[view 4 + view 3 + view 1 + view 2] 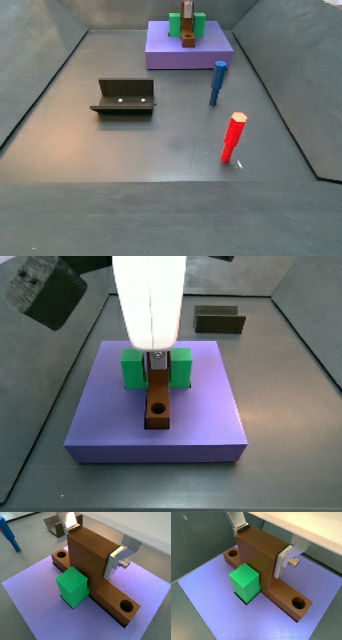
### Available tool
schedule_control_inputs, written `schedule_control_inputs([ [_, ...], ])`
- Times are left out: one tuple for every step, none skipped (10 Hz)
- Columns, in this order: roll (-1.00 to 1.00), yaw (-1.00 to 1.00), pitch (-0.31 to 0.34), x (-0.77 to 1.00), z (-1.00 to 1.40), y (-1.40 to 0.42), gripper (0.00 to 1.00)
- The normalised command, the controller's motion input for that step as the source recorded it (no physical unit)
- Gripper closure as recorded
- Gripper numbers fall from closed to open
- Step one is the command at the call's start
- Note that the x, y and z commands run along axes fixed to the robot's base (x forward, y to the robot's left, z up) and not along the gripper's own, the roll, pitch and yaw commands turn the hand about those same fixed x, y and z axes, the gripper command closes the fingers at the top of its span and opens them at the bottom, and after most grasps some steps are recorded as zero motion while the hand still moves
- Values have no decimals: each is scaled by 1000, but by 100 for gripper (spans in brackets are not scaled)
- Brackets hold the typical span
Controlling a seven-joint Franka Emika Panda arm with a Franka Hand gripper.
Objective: Pick up the brown object. Move up. Move to above the board. Insert the brown object.
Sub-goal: Insert the brown object.
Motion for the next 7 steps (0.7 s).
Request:
schedule_control_inputs([
  [20, -43, 0, 26, -134, 0, 100],
  [1, -51, -40, 0, -291, 0, 100],
  [3, -40, -124, 0, -591, 0, 100],
  [0, -57, -189, 0, -729, 0, 100],
  [0, -83, -190, 0, -723, 0, 100],
  [0, 0, 0, 0, -14, 34, 100],
  [0, 0, 0, 0, 0, 0, 100],
])
